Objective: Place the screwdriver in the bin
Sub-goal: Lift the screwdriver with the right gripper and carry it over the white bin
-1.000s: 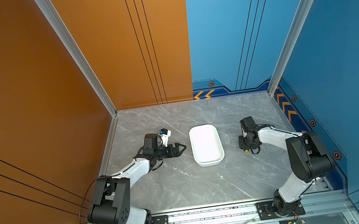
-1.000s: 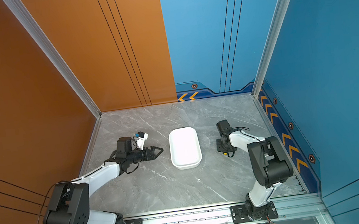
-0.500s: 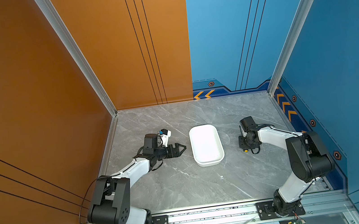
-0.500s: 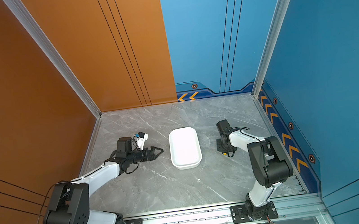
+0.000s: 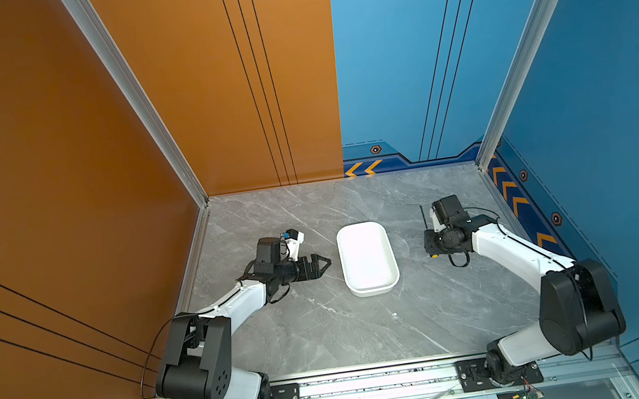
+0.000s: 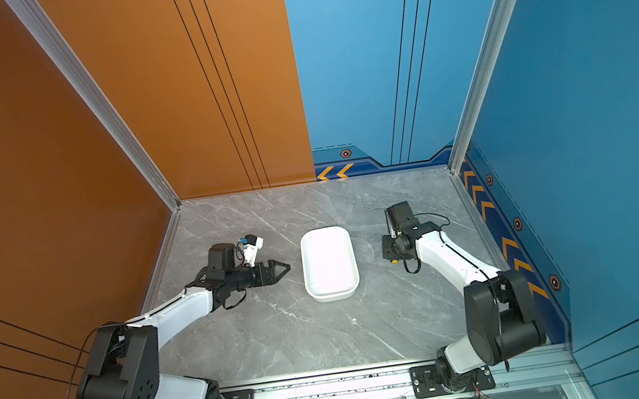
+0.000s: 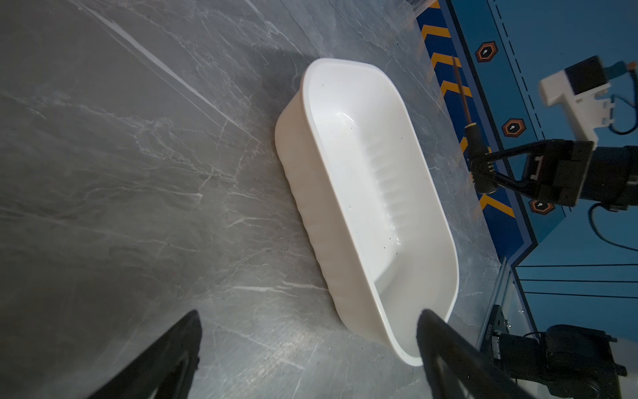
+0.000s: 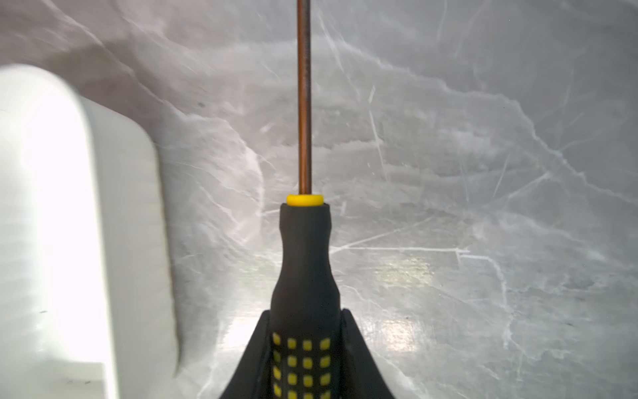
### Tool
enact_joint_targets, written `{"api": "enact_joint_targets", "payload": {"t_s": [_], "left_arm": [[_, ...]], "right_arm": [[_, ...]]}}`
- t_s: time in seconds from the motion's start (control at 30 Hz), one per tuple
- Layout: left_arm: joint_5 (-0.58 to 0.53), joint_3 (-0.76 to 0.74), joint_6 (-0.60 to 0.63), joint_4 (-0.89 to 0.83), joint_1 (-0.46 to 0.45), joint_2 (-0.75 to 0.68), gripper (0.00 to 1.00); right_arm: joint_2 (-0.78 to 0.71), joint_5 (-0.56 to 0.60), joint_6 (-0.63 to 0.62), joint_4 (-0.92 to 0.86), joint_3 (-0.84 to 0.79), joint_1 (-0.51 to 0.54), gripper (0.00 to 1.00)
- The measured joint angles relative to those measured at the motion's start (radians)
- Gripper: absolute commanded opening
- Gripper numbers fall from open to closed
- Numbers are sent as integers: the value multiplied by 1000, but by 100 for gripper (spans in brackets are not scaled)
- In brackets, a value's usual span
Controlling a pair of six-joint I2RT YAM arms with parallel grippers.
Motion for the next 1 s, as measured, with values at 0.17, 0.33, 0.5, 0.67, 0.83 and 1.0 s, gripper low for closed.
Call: {"api": "enact_joint_targets", "payload": {"t_s": [0.17,0.33,0.5,0.67,0.83,1.0], "left_arm": [[-13,6,0,-3,0,4,98],[-18,10,0,-3,0,5,98],[-25,10,0,-4,2,5,98],[-25,10,0,-6,7,5,98],[-25,10,0,-7,7,5,98],[-25,10,0,-7,7,5,98]], "right_arm": [[-73,-60,27,-16,73,89,12],[-83,-83,104,-11,82,238,12],[-67,-83,195,48,29,365,12],[8,-73,277,103,-18,440,12],[58,-43,344,120,-23,478,10],[88,-20,401,139,-23,501,7]]}}
